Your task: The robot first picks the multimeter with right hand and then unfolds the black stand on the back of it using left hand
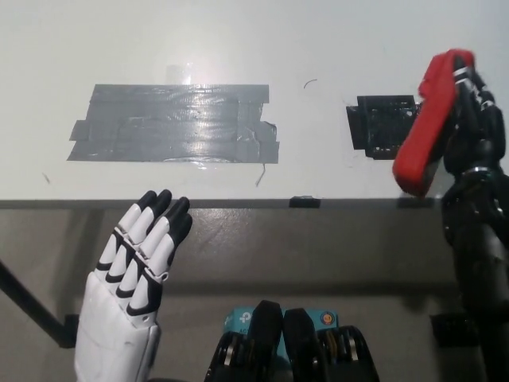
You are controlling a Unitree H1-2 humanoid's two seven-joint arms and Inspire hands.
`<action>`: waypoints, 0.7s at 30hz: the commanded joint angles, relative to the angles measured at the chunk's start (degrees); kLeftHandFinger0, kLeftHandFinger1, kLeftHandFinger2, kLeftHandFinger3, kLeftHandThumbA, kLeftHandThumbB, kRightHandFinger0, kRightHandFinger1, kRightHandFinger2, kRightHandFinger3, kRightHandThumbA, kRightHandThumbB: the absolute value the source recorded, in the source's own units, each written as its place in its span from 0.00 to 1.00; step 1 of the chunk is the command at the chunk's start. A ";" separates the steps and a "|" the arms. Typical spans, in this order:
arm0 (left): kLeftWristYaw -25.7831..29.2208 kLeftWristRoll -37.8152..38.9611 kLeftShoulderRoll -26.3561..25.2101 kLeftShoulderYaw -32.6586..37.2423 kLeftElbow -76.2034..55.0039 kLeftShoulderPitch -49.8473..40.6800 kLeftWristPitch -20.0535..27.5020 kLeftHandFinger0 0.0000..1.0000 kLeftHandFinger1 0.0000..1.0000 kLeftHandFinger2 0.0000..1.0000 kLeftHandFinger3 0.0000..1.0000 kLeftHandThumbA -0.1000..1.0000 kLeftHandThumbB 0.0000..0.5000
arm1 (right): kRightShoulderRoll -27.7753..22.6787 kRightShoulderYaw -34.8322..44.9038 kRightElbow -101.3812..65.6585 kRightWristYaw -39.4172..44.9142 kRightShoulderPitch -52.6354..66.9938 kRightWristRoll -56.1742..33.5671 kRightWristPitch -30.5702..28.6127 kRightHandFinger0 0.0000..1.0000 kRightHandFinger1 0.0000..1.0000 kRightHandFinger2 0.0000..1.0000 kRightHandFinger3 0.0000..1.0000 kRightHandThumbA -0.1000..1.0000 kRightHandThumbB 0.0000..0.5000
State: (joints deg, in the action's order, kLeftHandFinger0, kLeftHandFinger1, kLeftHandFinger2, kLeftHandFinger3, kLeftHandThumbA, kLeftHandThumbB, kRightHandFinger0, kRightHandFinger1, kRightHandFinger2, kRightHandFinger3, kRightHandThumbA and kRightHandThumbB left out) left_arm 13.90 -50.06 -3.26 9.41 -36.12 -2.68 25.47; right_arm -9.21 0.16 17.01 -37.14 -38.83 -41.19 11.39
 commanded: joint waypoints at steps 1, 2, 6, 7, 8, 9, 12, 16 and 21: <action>1.43 0.35 -0.94 -0.42 -1.60 -2.78 1.46 1.00 1.00 1.00 1.00 1.00 0.75 | -8.44 -20.84 27.83 -3.91 -29.18 43.58 -17.25 0.00 0.18 0.64 0.75 0.00 0.41; 0.64 1.07 -1.29 -0.18 -1.88 -3.19 1.46 1.00 1.00 1.00 1.00 1.00 0.74 | -7.78 -21.22 30.50 -3.80 -30.16 42.80 -18.66 0.00 0.16 0.60 0.69 0.00 0.43; -3.62 1.56 -2.02 0.22 -3.81 -4.75 0.90 1.00 1.00 1.00 1.00 1.00 0.72 | -6.03 -22.77 39.36 -4.56 -32.89 41.03 -23.30 0.00 0.05 0.44 0.52 0.00 0.44; -3.78 1.86 -1.97 0.40 -3.84 -5.02 0.77 1.00 1.00 1.00 1.00 1.00 0.72 | -5.86 -23.36 41.00 -4.73 -33.55 40.86 -23.72 0.00 0.04 0.43 0.51 0.00 0.43; -4.05 2.31 -1.98 0.63 -3.93 -5.44 0.57 1.00 1.00 1.00 1.00 1.00 0.73 | -5.65 -23.77 42.18 -4.81 -34.02 40.56 -24.00 0.00 0.03 0.43 0.51 0.00 0.41; -4.20 2.51 -1.98 0.72 -4.02 -5.71 0.46 1.00 1.00 1.00 1.00 1.00 0.73 | -5.48 -24.05 42.94 -4.91 -34.34 40.36 -24.28 0.00 0.04 0.43 0.51 0.00 0.42; -5.60 4.24 -2.88 1.46 -4.14 -6.02 0.23 1.00 1.00 1.00 1.00 1.00 0.71 | -5.01 -24.94 43.99 -4.15 -35.57 39.40 -23.66 0.00 0.08 0.47 0.58 0.00 0.38; -5.98 3.94 -2.75 2.02 -3.69 -5.63 0.51 1.00 1.00 1.00 1.00 1.00 0.72 | -4.60 -26.22 46.45 -4.58 -37.61 39.23 -24.62 0.00 0.07 0.48 0.60 0.00 0.39; -6.43 4.02 -1.84 2.61 -3.74 -4.78 0.37 1.00 1.00 1.00 1.00 1.00 0.72 | -3.88 -28.53 51.45 -5.17 -40.43 39.84 -25.59 0.00 0.14 0.61 0.66 0.00 0.42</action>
State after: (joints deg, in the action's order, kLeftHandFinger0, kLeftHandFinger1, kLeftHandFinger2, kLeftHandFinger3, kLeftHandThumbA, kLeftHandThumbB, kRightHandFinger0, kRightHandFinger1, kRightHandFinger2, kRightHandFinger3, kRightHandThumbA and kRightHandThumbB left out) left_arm 11.13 -49.48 -4.75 10.15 -36.02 -6.68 25.41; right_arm -11.00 -22.38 61.27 -38.83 -60.03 -20.73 5.13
